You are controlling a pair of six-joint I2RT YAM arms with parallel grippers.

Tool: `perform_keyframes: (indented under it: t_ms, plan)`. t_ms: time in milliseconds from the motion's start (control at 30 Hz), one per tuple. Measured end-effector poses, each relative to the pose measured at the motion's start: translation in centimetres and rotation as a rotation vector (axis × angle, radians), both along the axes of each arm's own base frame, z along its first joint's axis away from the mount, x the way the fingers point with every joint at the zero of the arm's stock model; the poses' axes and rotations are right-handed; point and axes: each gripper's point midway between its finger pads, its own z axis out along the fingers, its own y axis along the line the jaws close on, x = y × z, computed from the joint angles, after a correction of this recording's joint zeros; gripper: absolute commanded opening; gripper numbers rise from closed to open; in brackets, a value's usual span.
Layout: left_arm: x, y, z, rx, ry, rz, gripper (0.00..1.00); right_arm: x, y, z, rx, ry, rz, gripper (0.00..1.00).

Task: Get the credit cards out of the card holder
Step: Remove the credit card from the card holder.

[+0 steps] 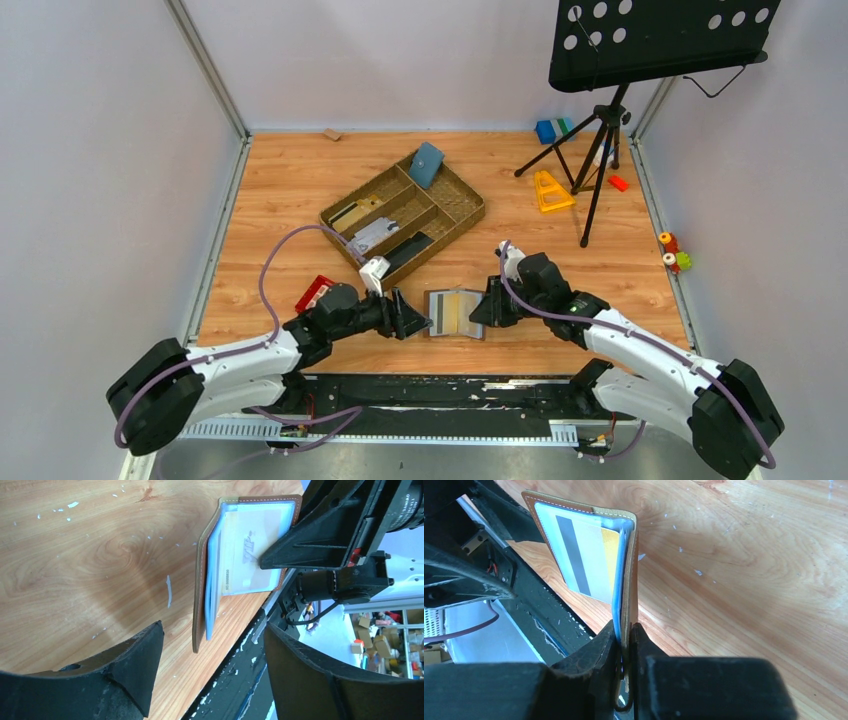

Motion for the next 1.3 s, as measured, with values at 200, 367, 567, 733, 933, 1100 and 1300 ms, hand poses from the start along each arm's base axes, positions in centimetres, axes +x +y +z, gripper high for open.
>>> perform_keyframes:
  t_ms: [200, 367, 567, 733, 933, 1100, 1300]
  plan:
    - [0.3, -0.8, -0.2, 0.002, 0.016, -0.013, 0.63, -0.5, 0.7, 0.6, 0.044, 0.024, 0.020, 0.00]
    - [0.2, -1.3, -0.7, -0.002, 0.036, -0.032, 0.55, -0.9, 1.1, 1.0, 0.071, 0.039, 0.037, 0.00]
    - [0.2, -2.2, -0.9, -0.022, 0.068, -0.050, 0.30, -0.9, 1.2, 1.2, 0.082, 0.039, 0.042, 0.00]
    - [0.0, -2.8, -1.2, -0.046, 0.101, -0.071, 0.00, -0.9, 1.2, 1.2, 0.084, 0.041, 0.038, 0.33]
    - [0.0, -3.0, -1.3, -0.056, 0.122, -0.071, 0.00, -0.4, -0.3, 0.3, -0.006, 0.023, -0.014, 0.50]
    - [0.2, -2.6, -2.3, -0.016, 0.151, -0.041, 0.00, 0.3, -1.7, 2.3, -0.036, -0.070, -0.053, 0.45]
    - [0.2, -2.3, -2.8, 0.010, 0.170, -0.026, 0.00, 0.5, -2.1, 5.0, 0.009, -0.158, -0.067, 0.41]
